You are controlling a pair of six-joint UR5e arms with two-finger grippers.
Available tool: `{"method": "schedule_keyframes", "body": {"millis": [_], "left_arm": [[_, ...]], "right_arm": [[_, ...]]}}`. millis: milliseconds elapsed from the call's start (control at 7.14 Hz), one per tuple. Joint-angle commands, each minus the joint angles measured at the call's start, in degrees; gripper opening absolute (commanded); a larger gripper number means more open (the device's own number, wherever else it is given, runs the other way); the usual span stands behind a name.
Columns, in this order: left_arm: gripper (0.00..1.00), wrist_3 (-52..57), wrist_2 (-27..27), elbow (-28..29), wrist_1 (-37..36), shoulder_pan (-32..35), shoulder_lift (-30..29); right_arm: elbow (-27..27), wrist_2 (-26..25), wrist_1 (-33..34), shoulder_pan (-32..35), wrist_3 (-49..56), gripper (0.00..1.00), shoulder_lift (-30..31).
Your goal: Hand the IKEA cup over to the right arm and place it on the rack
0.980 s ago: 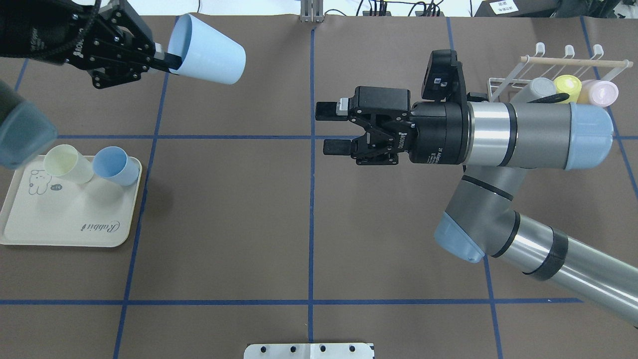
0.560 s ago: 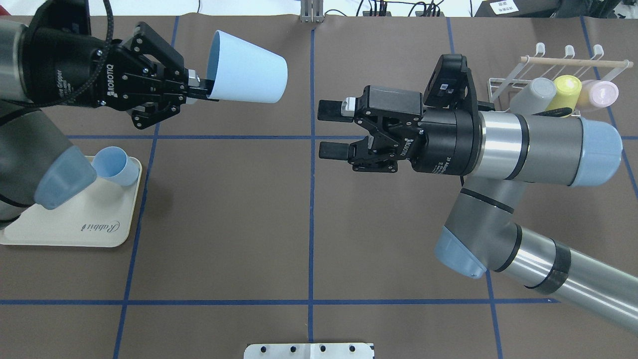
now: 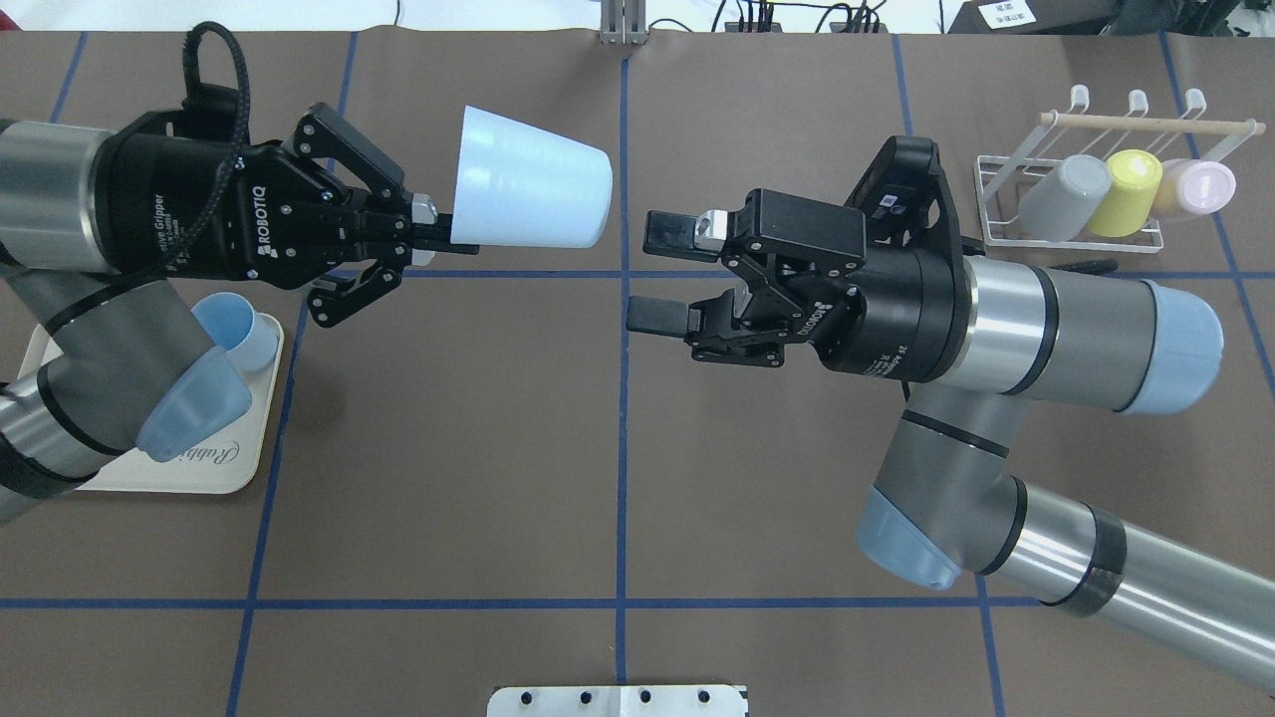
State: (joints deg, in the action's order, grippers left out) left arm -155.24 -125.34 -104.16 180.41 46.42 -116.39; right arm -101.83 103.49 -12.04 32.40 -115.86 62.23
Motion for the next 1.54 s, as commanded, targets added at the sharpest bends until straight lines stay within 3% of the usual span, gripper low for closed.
{"method": "schedule_keyframes", "body": {"millis": [0,420,1401], "left_arm": [[0.0,-9.43,0.01,0.27,0.99,-1.07,-0.76],[0.0,-15.0,0.01,0.01,3.37,-1.77,-1.2],[0.0,-15.09,0.18,-0.88,3.29,-3.53,-1.73]], "right_arm": [[0.06,-0.04,-0.09,-0.05,0.28,0.98,-0.01],[0.14,-0.57,-0.09,-0.05,0.37,0.98,-0.45],[0.32,-3.29,-0.09,-0.84,0.37,0.98,-0.8]]}}
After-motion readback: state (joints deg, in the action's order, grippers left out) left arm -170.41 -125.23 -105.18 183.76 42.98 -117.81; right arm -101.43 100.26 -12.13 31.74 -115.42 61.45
